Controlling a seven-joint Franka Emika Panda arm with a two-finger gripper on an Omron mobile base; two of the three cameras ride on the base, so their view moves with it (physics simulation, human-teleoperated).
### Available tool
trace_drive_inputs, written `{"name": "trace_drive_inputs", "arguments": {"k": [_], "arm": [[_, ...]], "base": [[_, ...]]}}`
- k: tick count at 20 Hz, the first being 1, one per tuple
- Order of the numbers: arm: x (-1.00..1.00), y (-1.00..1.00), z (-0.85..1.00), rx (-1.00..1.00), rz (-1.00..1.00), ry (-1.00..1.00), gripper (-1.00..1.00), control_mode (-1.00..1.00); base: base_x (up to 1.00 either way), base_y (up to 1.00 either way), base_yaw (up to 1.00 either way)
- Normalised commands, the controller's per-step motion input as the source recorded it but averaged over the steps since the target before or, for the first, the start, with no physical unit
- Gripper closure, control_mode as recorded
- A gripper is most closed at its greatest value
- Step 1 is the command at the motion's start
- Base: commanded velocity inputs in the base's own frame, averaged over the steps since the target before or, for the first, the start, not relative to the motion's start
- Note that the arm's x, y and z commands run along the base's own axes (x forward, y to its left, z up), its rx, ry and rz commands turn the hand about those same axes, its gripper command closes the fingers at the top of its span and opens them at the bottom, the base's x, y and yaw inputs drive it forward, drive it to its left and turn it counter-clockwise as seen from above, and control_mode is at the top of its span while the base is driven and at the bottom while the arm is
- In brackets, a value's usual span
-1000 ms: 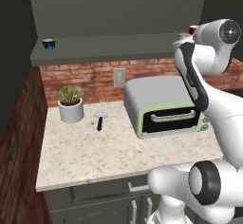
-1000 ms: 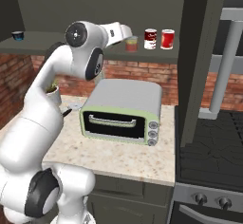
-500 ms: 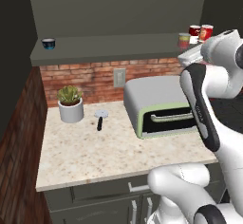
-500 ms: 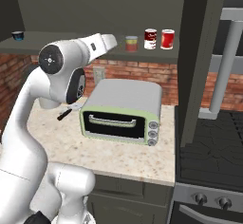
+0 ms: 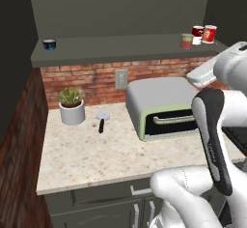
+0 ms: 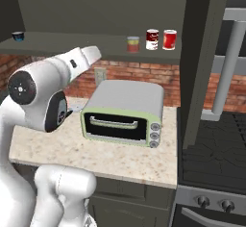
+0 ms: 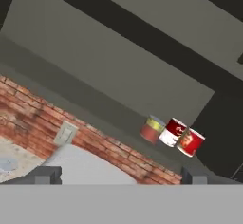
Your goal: Pick the cans from the counter and place them in their designated side in the cabinet.
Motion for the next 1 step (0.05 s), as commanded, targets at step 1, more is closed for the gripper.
{"name": "trace_drive_inputs", "arguments": {"k": [1], "arm": [[-0.74,0.24,0.0,-0.08,0.04,0.0,-1.0,-1.0]], "base": [[0.0,0.0,0.0]]}}
